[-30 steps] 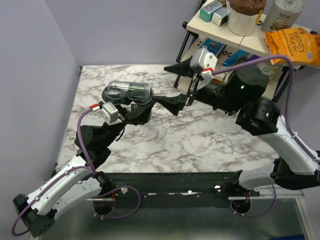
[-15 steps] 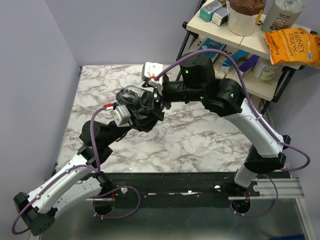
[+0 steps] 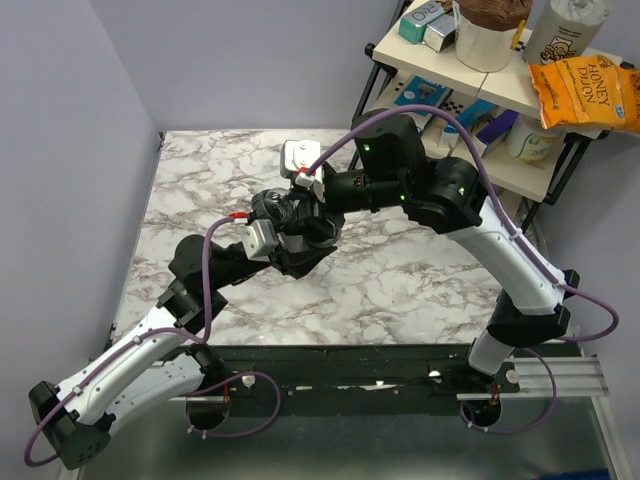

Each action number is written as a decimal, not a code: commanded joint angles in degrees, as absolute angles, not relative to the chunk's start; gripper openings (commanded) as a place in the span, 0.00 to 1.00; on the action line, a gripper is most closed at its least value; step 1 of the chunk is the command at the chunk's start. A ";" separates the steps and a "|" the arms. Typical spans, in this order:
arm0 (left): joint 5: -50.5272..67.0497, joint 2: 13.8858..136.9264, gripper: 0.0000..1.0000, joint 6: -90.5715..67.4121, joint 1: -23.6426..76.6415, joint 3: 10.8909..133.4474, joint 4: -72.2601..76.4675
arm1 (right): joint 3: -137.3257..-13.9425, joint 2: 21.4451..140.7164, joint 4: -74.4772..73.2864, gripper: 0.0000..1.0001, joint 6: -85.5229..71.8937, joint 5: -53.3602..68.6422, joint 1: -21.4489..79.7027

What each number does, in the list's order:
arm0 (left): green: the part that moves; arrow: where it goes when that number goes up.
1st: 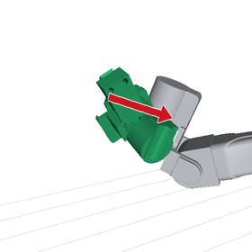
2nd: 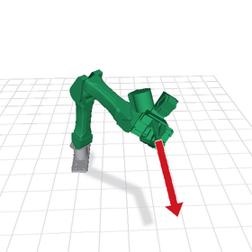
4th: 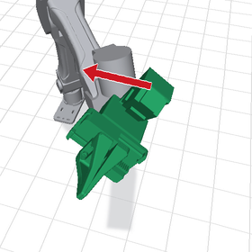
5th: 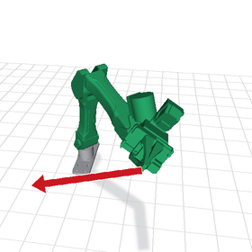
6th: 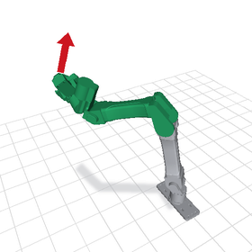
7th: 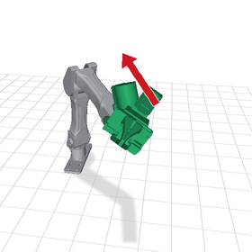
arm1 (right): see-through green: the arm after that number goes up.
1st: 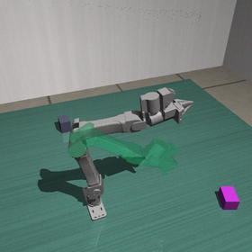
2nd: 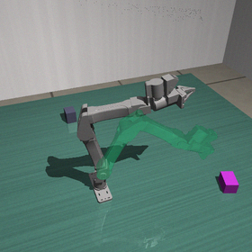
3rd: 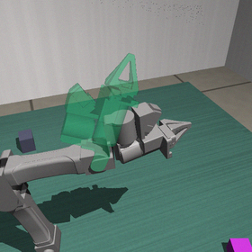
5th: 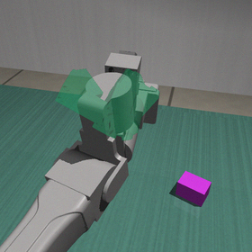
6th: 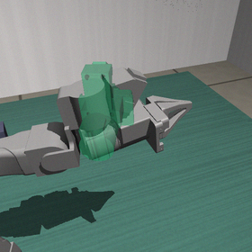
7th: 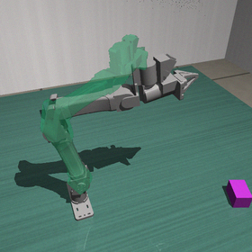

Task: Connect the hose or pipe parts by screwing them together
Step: Install the adaptor on the pipeline.

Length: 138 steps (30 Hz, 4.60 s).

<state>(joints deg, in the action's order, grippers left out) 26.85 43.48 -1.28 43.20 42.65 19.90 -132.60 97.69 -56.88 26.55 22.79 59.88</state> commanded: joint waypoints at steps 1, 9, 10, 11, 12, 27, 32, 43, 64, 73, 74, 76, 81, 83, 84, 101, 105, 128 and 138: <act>29.71 43.15 0.00 -0.26 43.51 44.56 22.67 | -132.72 97.30 -57.75 0.07 26.63 24.17 59.15; 26.64 42.54 0.00 -2.90 43.51 42.28 27.85 | -124.22 86.70 -44.24 0.01 24.26 24.51 57.92; 26.37 42.54 0.00 -3.25 43.42 42.01 29.69 | -120.88 84.40 -37.25 0.01 23.74 25.39 57.57; 25.93 42.54 0.00 -4.04 43.42 41.66 30.66 | -115.80 82.46 -33.44 0.01 22.08 26.71 57.31; 25.41 42.54 0.00 -4.65 43.42 40.79 31.89 | -113.06 80.79 -29.66 0.01 21.10 27.50 57.13; 23.28 40.96 0.00 -22.40 43.07 41.31 41.39 | -91.94 72.77 10.62 0.01 8.18 50.18 54.05; 25.13 40.69 0.00 -27.42 42.98 41.31 41.22 | -91.67 75.76 21.69 0.01 0.11 55.36 53.17; 31.99 40.43 0.00 -24.18 43.59 41.57 41.32 | -92.46 84.19 44.46 0.01 -22.58 56.77 52.47; 31.90 43.24 0.00 -15.73 44.38 49.75 30.23 | -83.33 83.58 56.24 0.01 -30.41 55.37 52.56; 31.11 43.15 0.00 -14.24 44.39 50.36 30.75 | -80.24 82.62 57.48 0.01 -30.59 54.49 52.12; 31.03 43.07 0.00 -14.15 44.38 50.36 31.20 | -80.33 82.70 57.31 0.01 -30.76 54.67 52.03; 30.85 42.89 0.00 -13.97 44.38 50.36 32.25 | -80.59 82.79 56.52 0.01 -31.11 55.02 51.68; 29.98 42.45 0.00 -12.39 44.38 51.06 31.29 | -80.77 82.00 52.83 0.01 -29.72 55.72 51.50; 29.45 42.45 0.00 -11.69 44.38 51.50 31.38 | -80.68 81.65 50.28 0.01 -28.74 55.72 51.42; 28.83 42.36 0.00 -11.34 44.38 51.68 31.38 | -80.77 81.56 49.66 0.01 -28.13 55.90 51.42; 20.22 43.86 0.00 -10.02 44.30 55.02 42.71 | -70.32 81.30 59.06 0.01 -28.47 54.49 51.50; 19.95 44.30 0.00 -7.91 44.03 55.99 44.29 | -68.30 80.51 58.53 0.01 -28.04 54.32 51.42; 17.93 45.79 0.00 1.32 43.95 60.47 50.36 | -56.69 77.78 48.61 0.01 -18.64 43.16 51.42; 13.45 46.32 0.00 3.07 43.77 61.00 48.96 | -55.28 76.64 41.58 0.01 -11.69 35.70 51.42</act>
<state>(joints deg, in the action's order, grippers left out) 26.00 49.47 0.49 44.73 51.94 25.06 -60.77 73.01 60.16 -13.85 31.88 50.46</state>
